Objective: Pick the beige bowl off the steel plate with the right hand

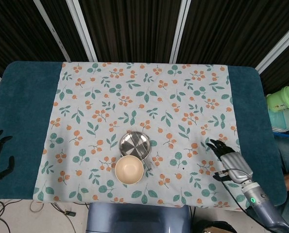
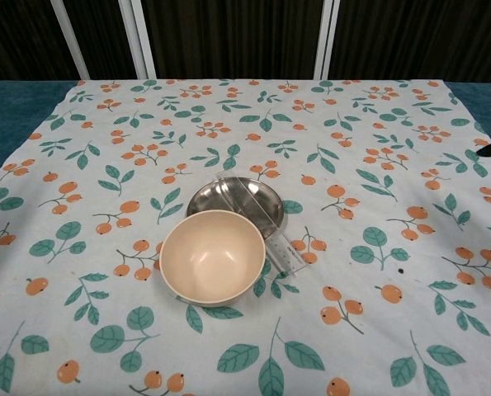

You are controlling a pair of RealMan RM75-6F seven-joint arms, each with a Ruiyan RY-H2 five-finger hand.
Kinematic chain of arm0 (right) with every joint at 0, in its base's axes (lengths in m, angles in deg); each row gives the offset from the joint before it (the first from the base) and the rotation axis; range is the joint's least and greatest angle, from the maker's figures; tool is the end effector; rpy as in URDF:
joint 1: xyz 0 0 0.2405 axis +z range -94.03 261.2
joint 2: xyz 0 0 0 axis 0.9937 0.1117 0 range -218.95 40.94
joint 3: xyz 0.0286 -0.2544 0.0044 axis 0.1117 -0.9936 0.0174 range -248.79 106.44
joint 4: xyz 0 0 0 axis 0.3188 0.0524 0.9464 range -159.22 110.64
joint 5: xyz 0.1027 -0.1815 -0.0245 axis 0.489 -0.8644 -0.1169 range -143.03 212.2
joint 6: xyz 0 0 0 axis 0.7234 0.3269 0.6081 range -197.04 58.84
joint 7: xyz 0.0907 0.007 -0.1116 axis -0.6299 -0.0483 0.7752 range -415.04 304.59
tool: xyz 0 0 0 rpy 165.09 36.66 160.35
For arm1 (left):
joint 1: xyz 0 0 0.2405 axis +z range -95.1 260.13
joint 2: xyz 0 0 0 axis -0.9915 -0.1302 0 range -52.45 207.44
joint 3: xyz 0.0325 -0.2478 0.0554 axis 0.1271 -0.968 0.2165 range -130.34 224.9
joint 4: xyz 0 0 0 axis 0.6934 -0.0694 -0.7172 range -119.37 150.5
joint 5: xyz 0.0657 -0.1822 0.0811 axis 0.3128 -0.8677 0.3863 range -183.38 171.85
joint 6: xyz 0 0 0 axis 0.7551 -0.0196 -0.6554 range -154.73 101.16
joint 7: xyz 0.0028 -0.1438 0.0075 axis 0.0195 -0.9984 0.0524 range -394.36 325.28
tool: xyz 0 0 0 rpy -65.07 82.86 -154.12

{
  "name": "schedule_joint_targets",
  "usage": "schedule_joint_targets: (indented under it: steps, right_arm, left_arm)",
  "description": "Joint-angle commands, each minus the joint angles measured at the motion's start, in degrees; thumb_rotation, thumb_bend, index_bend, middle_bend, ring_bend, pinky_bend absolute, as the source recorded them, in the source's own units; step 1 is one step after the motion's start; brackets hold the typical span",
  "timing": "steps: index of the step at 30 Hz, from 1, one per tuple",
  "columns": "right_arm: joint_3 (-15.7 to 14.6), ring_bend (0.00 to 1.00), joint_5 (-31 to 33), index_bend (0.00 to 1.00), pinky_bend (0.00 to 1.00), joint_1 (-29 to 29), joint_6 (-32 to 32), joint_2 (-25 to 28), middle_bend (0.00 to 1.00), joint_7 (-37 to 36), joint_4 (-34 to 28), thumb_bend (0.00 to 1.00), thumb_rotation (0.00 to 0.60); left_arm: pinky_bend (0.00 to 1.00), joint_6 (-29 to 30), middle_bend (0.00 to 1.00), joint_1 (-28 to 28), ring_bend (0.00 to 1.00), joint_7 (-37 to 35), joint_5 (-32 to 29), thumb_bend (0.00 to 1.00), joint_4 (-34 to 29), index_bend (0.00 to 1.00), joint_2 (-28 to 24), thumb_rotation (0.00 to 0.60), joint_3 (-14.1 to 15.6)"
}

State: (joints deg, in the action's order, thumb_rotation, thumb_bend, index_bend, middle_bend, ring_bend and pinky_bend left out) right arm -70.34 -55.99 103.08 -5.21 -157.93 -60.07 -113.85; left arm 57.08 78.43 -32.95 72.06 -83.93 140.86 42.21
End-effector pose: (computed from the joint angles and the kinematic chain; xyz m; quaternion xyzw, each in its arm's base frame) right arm -0.2735 -0.2381 0.0797 0.7208 -0.4251 0.3571 0.4150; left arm -0.3059 0.1818 0.1607 -0.5328 -0.4446 -0.3899 0.6054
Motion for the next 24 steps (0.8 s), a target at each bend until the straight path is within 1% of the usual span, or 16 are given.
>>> schedule_joint_targets:
  steps: [1,6,10,14,19,24]
  right_arm:
    - [1.16,0.00,-0.62,0.07,0.23,5.29,-5.96,-1.84,0.01,-0.77,-0.97,0.16,0.600]
    - [1.76,0.00,-2.44,0.07,0.23,8.96,-8.36,-4.86,0.00,1.24,-1.03,0.16,0.600]
    - [1.60,0.00,-3.15,0.07,0.23,10.81,-9.85,-6.99,0.00,0.70,-2.04,0.16,0.600]
    - [1.91,0.00,-3.69,0.07,0.23,12.93,-11.08,-8.85,0.00,2.30,-2.65,0.16,0.600]
    - [2.33,0.00,-3.04,0.07,0.23,15.27,-13.35,-11.14,0.00,5.18,-3.67,0.16,0.600]
    - [3.57,0.00,-0.45,0.07,0.23,17.86,-16.41,-14.49,0.00,10.09,-3.41,0.16,0.600]
  left_arm:
    - [0.00,0.01,0.05,0.01,0.06,-0.01,-0.01,0.50,-0.01,0.17,-0.04,0.600,-0.01]
    - [0.00,-0.02,0.04,0.06,0.06,-0.32,-0.16,0.50,0.24,0.17,-0.13,0.600,-0.05]
    - [0.00,-0.10,0.04,0.03,0.06,-0.23,-0.23,0.50,0.18,0.17,-0.13,0.600,-0.05]
    - [0.00,-0.21,0.04,-0.02,0.06,0.05,-0.38,0.50,0.14,0.18,-0.08,0.600,-0.06]
    - [0.00,-0.42,0.04,-0.09,0.06,0.28,-0.66,0.50,0.07,0.18,-0.06,0.600,-0.10]
    - [0.00,-0.40,0.04,-0.16,0.06,0.69,-1.04,0.50,0.09,0.18,-0.12,0.600,-0.31]
